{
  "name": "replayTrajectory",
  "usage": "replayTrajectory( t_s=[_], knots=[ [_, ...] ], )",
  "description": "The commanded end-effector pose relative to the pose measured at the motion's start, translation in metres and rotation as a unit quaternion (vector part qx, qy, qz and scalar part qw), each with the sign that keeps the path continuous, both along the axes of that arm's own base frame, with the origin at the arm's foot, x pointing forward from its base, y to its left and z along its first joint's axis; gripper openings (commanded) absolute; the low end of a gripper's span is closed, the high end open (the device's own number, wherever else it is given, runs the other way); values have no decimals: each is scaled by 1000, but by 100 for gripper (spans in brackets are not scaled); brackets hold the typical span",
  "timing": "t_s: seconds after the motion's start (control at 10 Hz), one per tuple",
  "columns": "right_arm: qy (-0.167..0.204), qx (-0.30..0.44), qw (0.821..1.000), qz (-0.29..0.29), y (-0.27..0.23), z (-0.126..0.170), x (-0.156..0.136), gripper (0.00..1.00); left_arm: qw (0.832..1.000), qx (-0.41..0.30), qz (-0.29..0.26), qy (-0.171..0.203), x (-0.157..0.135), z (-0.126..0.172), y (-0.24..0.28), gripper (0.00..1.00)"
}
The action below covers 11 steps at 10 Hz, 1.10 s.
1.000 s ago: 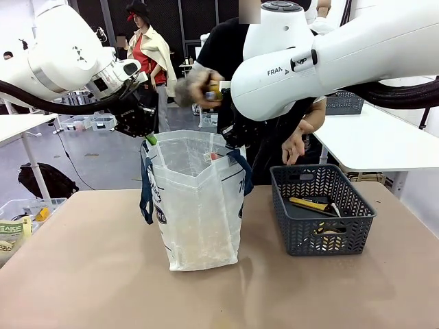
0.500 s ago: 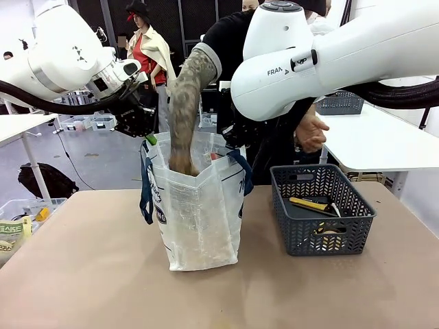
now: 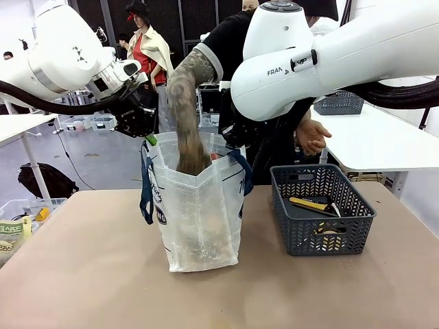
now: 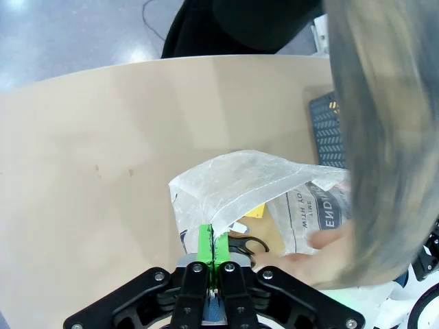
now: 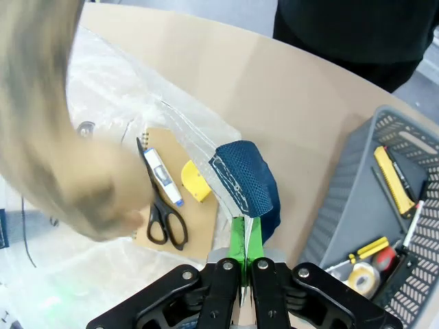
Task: Transfer purchased items from the store into the shopping bag.
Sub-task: Move the Reusable shopping bag to the right side of the table.
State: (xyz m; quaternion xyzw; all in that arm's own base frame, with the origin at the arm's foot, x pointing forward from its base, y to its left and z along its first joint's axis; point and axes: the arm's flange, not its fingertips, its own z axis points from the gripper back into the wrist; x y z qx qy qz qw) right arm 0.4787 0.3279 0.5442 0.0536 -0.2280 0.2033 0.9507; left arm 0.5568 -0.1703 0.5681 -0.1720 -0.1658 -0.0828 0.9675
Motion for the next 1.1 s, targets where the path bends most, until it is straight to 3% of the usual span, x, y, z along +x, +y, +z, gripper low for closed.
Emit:
replayTrajectory(
  t_s=[0.0,1.0],
  knots=[
    [-1,1,1000,-3,-2,0,0,0,1000,-2,7,-1,-3,3,3,0],
    [-1,1,1000,-3,-2,0,0,0,1000,-2,7,-1,-3,3,3,0]
  ],
)
